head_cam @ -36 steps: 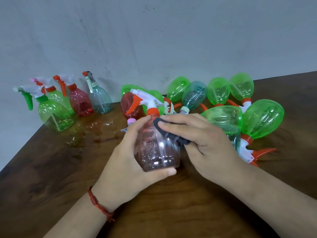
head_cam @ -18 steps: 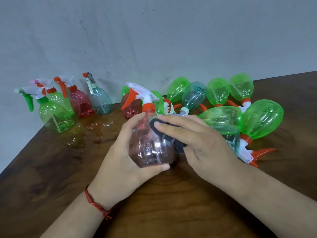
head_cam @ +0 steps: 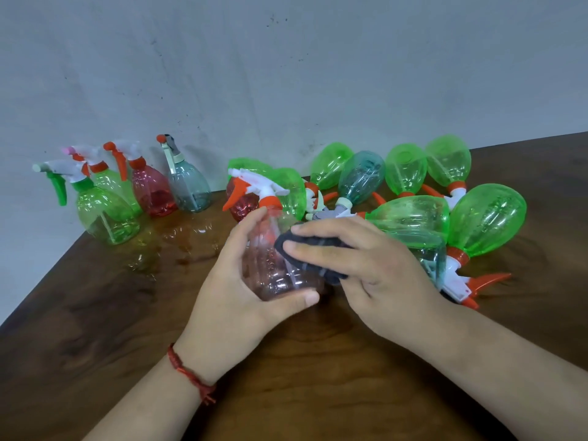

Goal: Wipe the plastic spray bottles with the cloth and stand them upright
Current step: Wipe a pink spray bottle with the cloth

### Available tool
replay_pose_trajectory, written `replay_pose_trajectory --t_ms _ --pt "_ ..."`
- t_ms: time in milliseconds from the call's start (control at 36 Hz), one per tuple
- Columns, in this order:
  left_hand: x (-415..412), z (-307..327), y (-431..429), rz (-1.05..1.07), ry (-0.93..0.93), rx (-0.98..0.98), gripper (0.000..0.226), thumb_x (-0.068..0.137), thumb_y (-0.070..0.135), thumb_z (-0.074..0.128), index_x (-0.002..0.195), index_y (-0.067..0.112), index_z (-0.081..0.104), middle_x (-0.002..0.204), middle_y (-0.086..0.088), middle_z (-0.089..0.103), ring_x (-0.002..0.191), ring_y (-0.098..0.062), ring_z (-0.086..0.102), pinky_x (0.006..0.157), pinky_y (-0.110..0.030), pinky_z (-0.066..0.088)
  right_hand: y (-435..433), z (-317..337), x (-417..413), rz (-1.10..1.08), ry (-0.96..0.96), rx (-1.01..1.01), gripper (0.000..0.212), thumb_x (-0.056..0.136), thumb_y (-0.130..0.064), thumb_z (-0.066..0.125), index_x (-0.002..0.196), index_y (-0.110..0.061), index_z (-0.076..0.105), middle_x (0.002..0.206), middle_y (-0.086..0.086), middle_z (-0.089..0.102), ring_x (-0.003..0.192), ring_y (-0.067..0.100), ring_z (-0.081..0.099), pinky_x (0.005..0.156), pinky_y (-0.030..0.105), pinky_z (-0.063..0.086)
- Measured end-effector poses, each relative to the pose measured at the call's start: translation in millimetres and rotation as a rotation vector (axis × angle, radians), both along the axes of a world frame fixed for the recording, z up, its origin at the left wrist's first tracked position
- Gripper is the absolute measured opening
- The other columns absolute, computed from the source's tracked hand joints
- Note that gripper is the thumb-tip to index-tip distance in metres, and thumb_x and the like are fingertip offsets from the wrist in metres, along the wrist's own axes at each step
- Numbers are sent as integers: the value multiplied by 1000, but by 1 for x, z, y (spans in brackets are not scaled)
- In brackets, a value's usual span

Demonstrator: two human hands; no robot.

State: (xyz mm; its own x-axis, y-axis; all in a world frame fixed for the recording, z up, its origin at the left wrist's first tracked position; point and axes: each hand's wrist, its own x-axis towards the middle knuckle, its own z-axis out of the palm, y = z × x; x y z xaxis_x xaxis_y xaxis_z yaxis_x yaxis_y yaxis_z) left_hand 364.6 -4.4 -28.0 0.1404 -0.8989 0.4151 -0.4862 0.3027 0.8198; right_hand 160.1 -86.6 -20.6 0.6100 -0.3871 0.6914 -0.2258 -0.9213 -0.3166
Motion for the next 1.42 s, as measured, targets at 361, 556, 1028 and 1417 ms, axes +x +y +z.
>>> replay_pose_trajectory --t_ms 361,556,1028,1417 --pt "9 9 -4 54 63 6 108 61 32 99 155 35 46 146 16 62 134 -7 62 105 -19 53 2 -2 4 94 -17 -195 48 96 20 56 123 -12 80 136 2 69 124 25 60 103 38 53" --pt "10 11 -2 30 48 8 109 62 25 100 155 36 45 146 14 63 133 -10 63 107 -26 55 8 -6 6 84 -88 -90 46 102 10 48 125 -15 79 138 -1 68 127 24 61 103 40 52" --pt "-6 6 7 -249 44 57 110 65 -1 97 158 25 42 150 9 61 139 -17 60 107 -25 53 0 0 4 -42 -331 337 63 96 20 50 138 -23 71 136 -11 58 122 13 62 88 29 62" --pt "-2 10 6 -145 124 -29 110 69 5 93 161 27 37 151 10 60 137 -14 62 103 -26 57 8 0 -1 58 -135 62 50 100 5 48 138 -19 70 145 -6 61 133 15 58 104 31 53"
